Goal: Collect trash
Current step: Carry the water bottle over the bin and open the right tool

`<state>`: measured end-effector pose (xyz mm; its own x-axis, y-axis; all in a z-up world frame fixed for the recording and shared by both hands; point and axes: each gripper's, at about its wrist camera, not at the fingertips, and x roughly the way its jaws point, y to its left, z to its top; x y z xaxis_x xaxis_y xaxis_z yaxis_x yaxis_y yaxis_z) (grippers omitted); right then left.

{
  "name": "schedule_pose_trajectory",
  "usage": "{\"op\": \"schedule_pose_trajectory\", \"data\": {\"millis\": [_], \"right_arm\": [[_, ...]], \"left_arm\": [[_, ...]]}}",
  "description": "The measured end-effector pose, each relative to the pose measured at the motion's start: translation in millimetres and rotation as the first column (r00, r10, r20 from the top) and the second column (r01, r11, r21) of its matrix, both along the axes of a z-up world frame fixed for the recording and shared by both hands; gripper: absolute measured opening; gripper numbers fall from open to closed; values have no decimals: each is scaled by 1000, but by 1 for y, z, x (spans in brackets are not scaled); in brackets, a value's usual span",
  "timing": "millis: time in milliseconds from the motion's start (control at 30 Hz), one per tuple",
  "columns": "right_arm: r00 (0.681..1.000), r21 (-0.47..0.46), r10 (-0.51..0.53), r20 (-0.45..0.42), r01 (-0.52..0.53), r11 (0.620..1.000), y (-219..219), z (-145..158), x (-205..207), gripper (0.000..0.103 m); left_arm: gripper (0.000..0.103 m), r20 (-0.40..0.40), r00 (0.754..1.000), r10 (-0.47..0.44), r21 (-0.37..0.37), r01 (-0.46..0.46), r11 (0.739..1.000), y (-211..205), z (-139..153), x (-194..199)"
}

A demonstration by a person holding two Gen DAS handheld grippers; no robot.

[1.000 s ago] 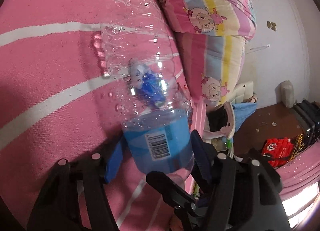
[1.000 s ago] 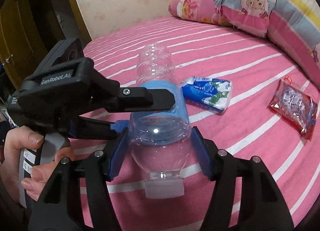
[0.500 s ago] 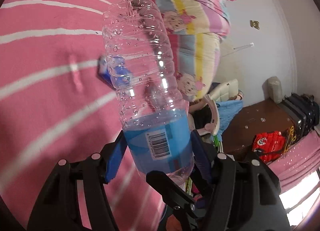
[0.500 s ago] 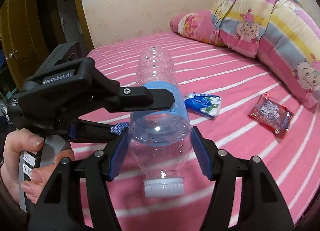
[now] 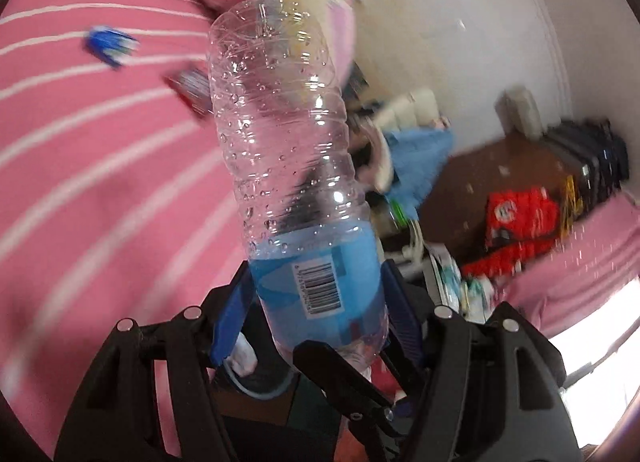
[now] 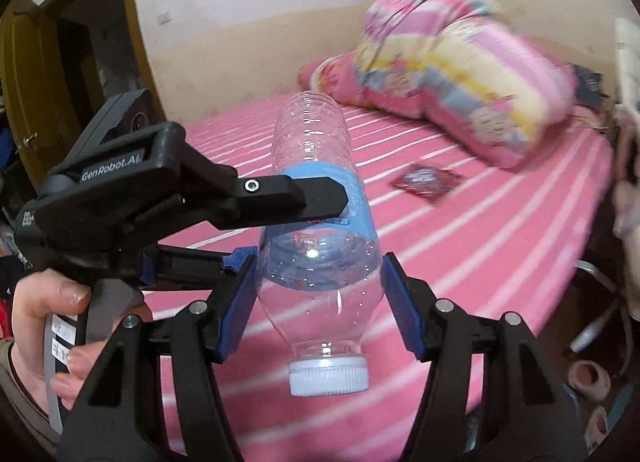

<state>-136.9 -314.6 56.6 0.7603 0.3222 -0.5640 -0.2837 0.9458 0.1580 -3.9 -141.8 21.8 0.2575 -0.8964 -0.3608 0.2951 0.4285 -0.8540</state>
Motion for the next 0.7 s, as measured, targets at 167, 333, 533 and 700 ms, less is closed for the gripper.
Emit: {"op": "schedule_pose_trajectory", "data": {"millis": [167,333,533,700], "right_arm": [[994,-10,-108,24,109,994,-56,16,-65,62],[977,-11,-212,-8,212,977,-111,4,-119,62],[940,0,-329,-93,330,944,-171,-32,-157,62],[897,21,-401,-188,412,911,-210,-71,-168,62]], "left_arm": [[62,-2,993,-118,-5,118,993,-67,10,-50],[62,-56,972,-229,10,229,973,-140,-8,-92],[62,-134,926,-354,35,361,932,-218,-57,-124],[62,-200,888,-413,60,432,900,-262,-106,-131]]}}
